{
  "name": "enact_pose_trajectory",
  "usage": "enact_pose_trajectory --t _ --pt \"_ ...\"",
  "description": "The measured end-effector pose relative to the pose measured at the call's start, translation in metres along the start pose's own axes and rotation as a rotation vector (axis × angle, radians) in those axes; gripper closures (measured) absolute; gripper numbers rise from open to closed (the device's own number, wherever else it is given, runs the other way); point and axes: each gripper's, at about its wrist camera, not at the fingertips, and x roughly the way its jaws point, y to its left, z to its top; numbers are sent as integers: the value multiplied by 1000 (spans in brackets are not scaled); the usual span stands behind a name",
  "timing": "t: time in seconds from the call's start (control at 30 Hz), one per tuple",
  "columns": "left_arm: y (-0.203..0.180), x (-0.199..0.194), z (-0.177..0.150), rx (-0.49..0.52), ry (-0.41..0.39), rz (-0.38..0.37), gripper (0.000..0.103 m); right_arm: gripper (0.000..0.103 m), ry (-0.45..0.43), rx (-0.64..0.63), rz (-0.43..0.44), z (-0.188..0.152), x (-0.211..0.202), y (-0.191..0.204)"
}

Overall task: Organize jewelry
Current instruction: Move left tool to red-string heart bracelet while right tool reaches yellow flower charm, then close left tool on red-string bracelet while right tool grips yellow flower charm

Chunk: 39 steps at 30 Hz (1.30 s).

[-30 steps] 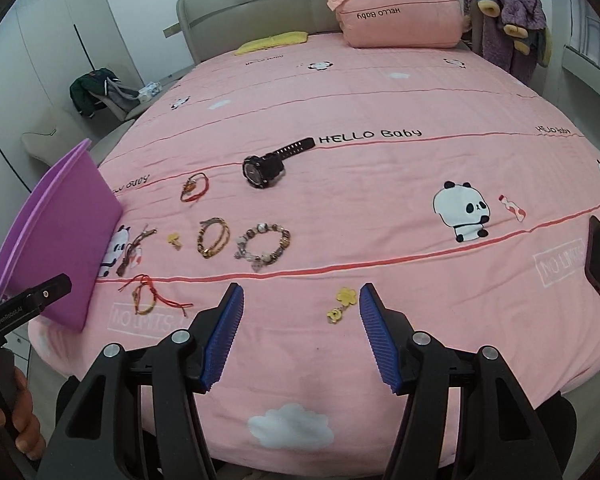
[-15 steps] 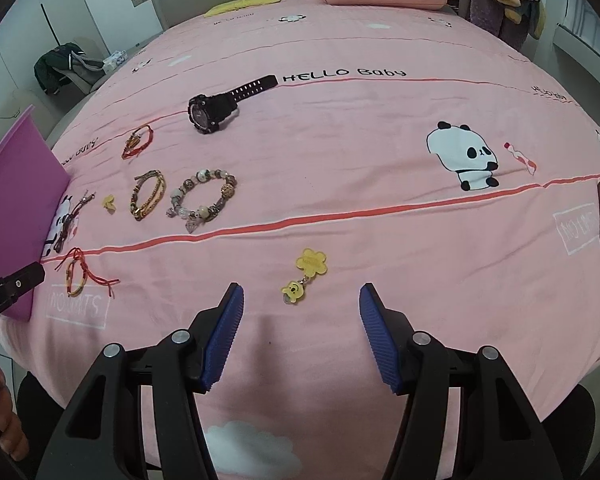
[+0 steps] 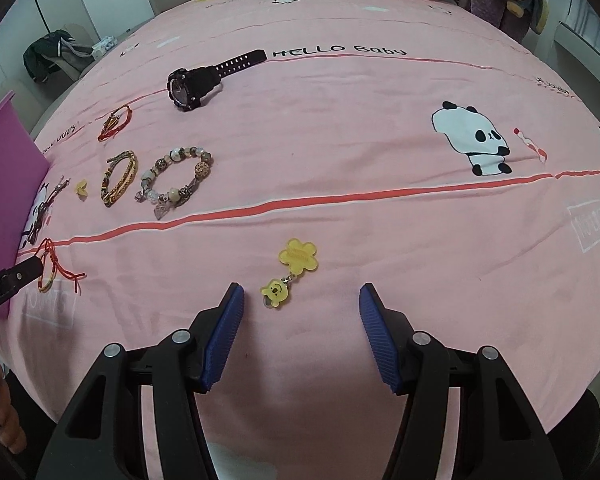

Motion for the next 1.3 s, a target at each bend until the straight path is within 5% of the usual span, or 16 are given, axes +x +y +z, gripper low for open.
enact_pose_trajectory --t 0.83,1.0,1.17,1.3 --pt "-7 32 0 3 14 51 8 49 -11 -32 -41 -1 9 5" --pt "-15 28 -4 27 6 35 27 66 -10 -46 -37 -6 7 9" --pt "-32 25 -4 89 0 26 60 90 -2 -51 -16 -7 7 12" --pt "-38 23 -4 108 5 7 83 90 -1 -10 30 -5 1 5"
